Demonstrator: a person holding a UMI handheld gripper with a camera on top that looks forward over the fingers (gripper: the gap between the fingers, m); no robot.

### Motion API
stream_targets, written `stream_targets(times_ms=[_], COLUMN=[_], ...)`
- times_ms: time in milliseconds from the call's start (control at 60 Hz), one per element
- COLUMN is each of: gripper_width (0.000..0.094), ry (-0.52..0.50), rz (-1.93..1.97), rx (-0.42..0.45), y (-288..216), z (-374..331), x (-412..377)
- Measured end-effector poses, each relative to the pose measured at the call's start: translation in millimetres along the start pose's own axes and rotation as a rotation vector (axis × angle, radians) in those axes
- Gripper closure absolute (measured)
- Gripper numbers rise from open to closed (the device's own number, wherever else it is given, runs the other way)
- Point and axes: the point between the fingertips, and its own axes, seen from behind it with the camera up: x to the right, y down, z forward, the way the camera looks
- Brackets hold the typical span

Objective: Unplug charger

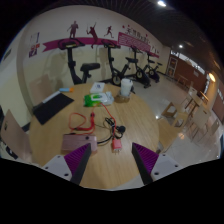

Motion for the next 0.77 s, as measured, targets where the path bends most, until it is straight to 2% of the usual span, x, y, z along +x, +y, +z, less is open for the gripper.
stream_targets(times_ms=[233, 383, 550, 767], gripper_width=[0.0078, 0.0079, 0.0078, 0.0084], ry=[-0.035, -0.026, -0.014, 0.004], rz=[-0.016, -0.024, -0.014, -0.013], rx=[0.132, 0.146, 0.142, 0.153], y=[1, 32, 64, 69], z=[-198, -273, -308, -321], x=[-48, -62, -68, -70])
